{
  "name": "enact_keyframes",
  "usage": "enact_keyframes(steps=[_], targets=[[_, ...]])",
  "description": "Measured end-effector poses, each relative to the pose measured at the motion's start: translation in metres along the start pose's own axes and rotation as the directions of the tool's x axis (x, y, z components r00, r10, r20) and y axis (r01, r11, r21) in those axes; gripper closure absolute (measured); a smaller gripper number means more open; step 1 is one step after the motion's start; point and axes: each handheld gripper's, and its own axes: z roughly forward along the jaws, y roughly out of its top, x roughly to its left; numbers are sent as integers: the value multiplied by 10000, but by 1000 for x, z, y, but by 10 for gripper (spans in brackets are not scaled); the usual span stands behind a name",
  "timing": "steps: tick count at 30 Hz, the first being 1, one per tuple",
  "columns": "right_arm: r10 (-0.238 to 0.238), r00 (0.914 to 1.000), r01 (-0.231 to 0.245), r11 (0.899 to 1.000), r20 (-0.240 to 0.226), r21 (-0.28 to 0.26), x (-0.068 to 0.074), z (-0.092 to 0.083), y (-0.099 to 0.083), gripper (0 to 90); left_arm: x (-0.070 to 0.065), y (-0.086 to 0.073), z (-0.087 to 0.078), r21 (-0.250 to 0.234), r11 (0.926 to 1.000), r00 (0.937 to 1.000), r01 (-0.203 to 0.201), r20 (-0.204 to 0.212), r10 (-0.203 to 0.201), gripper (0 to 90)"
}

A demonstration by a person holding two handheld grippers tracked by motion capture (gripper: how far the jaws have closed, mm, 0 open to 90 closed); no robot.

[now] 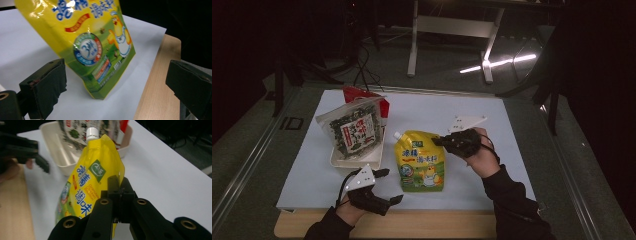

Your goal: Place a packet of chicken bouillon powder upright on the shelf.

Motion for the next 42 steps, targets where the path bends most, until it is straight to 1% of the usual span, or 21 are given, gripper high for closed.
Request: enact_keyframes(steps=[5,8,11,12,13,15,17,20,21,22,23,25,27,29,30,35,36,39,40,41,42], targets=[[-126,9999,125,9998,-63,-142,8,-10,-5,900,3,7,-3,217,9991,9992,372,-145,-368,52],[-265,9995,260,9994,-199,-241,12,-15,-6,900,5,11,-3,398,9981,9985,472,-279,-461,56],[-429,9986,420,9987,-305,-303,16,-19,-7,900,7,17,-1,423,9980,9982,472,-401,-455,63],[-497,9982,486,9983,-322,-336,18,-20,-7,900,7,19,-1,461,9983,9975,370,-618,-342,80],[-546,9979,533,9979,-355,-364,19,-21,-6,900,7,20,0,468,9984,9958,322,-872,-280,129],[-704,9967,688,9968,-409,-398,23,-24,-5,900,10,23,1,405,9981,9942,461,-992,-419,205],[-829,9954,809,9959,-481,-409,27,-26,-5,900,13,25,2,416,9980,9924,485,-1150,-434,278],[-1063,9932,1043,9936,-484,-424,33,-28,-3,900,17,27,3,433,9974,9898,583,-1324,-521,326],[-1108,9923,1085,9932,-558,-421,35,-29,-3,900,22,28,4,420,9972,9873,612,-1490,-543,335],[-1141,9918,1116,9928,-580,-436,37,-29,-2,900,24,29,4,455,9971,9867,616,-1532,-540,356],[-1194,9910,1170,9923,-612,-416,38,-30,-2,900,26,30,4,353,9974,9880,624,-1434,-567,357],[-1200,9904,1171,9921,-687,-444,39,-30,-2,900,28,34,2,287,9987,9894,432,-1400,-388,362],[-1161,9901,1127,9926,-785,-462,40,-30,-2,900,29,37,1,100,9996,9920,272,-1239,-257,407],[-1165,9898,1129,9925,-821,-469,40,-31,-2,900,30,40,2,114,9998,9954,187,-942,-175,477],[-1157,9899,1122,9926,-823,-459,40,-31,-2,899,30,41,2,102,9999,9954,110,-955,-100,483],[-986,9899,937,9942,-1019,-521,39,-30,-3,895,27,43,3,94,9998,9965,-184,-819,191,605],[-954,9896,900,9945,-1076,-540,38,-29,-4,893,26,43,3,83,9993,9944,-361,-990,368,605],[-899,9883,860,9956,-1229,-369,36,-26,-6,852,25,44,4,126,9988,9954,-467,-833,476,654],[-877,9877,843,9959,-1293,-318,34,-24,-7,853,24,44,4,166,9981,9941,-601,-895,613,659],[-798,9878,773,9967,-1339,-241,34,-22,-8,853,23,44,5,123,9978,9947,-645,-800,653,664],[-777,9874,766,9970,-1381,-128,33,-19,-10,876,22,44,6,160,9975,9938,-690,-868,701,663]])
